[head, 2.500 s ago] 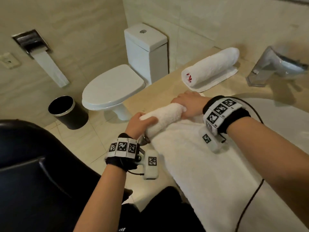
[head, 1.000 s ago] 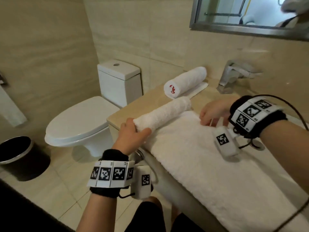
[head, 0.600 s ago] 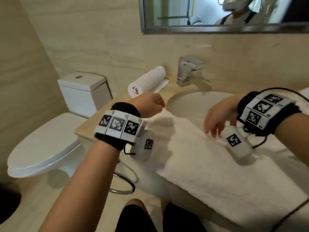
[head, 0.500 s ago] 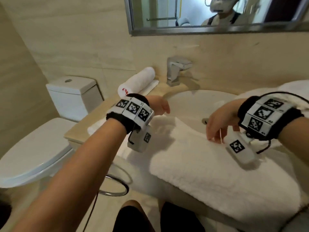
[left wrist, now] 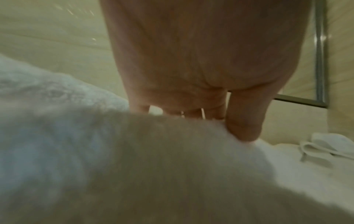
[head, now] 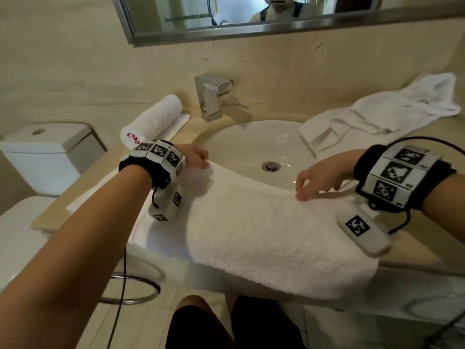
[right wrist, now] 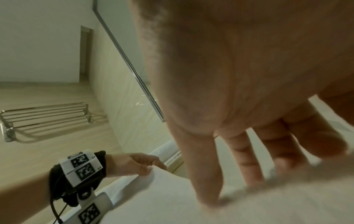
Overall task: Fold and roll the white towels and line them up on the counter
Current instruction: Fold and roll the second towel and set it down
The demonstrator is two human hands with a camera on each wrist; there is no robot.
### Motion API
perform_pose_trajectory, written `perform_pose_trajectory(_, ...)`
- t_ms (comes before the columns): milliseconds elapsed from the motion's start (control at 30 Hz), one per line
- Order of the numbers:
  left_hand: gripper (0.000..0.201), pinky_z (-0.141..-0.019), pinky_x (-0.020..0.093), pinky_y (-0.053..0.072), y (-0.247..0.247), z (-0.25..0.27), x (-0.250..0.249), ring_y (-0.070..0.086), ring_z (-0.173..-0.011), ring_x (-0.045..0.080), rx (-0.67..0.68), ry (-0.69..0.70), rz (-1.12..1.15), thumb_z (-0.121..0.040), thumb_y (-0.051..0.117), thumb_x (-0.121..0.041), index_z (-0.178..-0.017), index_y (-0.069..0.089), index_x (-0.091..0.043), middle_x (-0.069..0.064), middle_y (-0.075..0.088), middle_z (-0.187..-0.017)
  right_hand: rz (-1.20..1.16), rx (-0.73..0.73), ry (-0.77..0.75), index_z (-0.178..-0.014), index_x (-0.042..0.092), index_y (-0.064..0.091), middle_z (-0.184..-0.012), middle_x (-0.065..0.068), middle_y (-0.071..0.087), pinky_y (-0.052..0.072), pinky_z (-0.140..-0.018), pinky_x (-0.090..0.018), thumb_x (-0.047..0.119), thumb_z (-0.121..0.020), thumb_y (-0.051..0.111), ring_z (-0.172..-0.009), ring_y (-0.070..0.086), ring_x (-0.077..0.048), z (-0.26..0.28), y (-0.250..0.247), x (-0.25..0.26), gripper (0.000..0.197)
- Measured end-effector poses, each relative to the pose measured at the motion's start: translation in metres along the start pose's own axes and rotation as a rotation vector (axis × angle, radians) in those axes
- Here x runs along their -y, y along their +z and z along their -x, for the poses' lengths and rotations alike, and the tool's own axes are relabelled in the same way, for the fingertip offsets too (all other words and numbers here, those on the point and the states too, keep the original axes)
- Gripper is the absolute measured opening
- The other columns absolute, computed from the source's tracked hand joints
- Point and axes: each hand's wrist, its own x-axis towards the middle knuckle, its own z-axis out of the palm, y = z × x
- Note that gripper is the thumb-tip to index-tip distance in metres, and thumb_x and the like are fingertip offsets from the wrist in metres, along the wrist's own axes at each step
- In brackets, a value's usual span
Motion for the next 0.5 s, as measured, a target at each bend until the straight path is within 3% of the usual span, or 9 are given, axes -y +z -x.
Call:
perform_pose_trajectory(33,0.028,-0.103,0.028,0.030,0.002,-0.002,0.001,0.044,-0.126,0.023,0.009,-0.026,-0.003,-0.094,0.049,-0.020,-0.120,0.056,-0.012,0.007,0.053,-0.127,-0.016,-0.017,-0.013,-0.106,0.018,0.056,-0.085,0.005,0.052,0.041,-0.064,-0.021,0.042,-0.091,0.052,-0.075,0.048,-0.012,0.000,0.002,-0.003,0.028)
perform_pose_trajectory(100,0.034,-0.104,0.028,0.029,0.003,-0.007,0.001,0.044,-0.125,0.022,0.022,-0.023,-0.033,-0.095,0.047,-0.016,-0.128,0.052,-0.009,0.007,0.051,-0.130,-0.044,-0.058,-0.042,-0.092,0.016,0.056,-0.078,0.004,0.051,0.040,-0.060,-0.021,0.037,-0.092,0.053,-0.067,0.047,-0.012,-0.001,0.005,-0.007,0.021)
perform_pose_trajectory(167,0.032,-0.096,0.029,0.032,0.003,-0.006,-0.003,0.047,-0.115,0.023,0.020,0.002,-0.067,-0.095,0.044,-0.012,-0.125,0.051,-0.005,0.011,0.053,-0.121,-0.087,-0.111,-0.061,-0.072,0.017,0.048,-0.069,0.003,0.049,0.039,-0.056,-0.022,0.029,-0.091,0.055,-0.060,0.046,-0.013,0.001,0.004,-0.010,0.024)
perform_pose_trajectory(267,0.029,-0.095,0.031,0.036,0.001,-0.007,-0.003,0.050,-0.116,0.029,-0.045,0.006,-0.113,-0.095,0.040,-0.013,-0.122,0.052,-0.009,0.014,0.054,-0.123,-0.215,-0.154,-0.066,-0.066,0.016,0.043,-0.066,0.001,0.048,0.042,-0.054,-0.024,0.020,-0.092,0.052,-0.059,0.047,-0.015,0.008,-0.002,-0.011,0.028)
perform_pose_trajectory(367,0.030,-0.094,0.032,0.036,0.001,-0.012,0.000,0.051,-0.114,0.032,-0.135,0.053,-0.074,-0.095,0.038,-0.006,-0.121,0.051,-0.001,0.019,0.055,-0.124,-0.198,-0.221,-0.036,-0.072,0.014,0.048,-0.079,-0.002,0.052,0.045,-0.061,-0.027,0.019,-0.094,0.045,-0.069,0.050,-0.017,0.008,-0.009,-0.010,0.023)
perform_pose_trajectory(433,0.031,-0.093,0.032,0.035,0.003,-0.015,0.002,0.051,-0.114,0.034,-0.195,0.035,-0.073,-0.096,0.038,-0.008,-0.124,0.048,0.003,0.024,0.054,-0.124,-0.061,-0.302,-0.001,-0.093,0.010,0.055,-0.102,-0.007,0.056,0.040,-0.074,-0.030,0.024,-0.097,0.038,-0.086,0.051,-0.021,0.003,-0.009,-0.007,0.022)
perform_pose_trajectory(500,0.033,-0.091,0.033,0.038,0.006,-0.015,0.003,0.052,-0.113,0.035,-0.219,-0.023,-0.091,-0.097,0.039,-0.015,-0.123,0.048,0.003,0.025,0.054,-0.123,0.030,-0.295,0.042,-0.111,0.006,0.054,-0.122,-0.011,0.055,0.036,-0.083,-0.030,0.027,-0.099,0.036,-0.102,0.051,-0.024,-0.002,-0.004,-0.006,0.030)
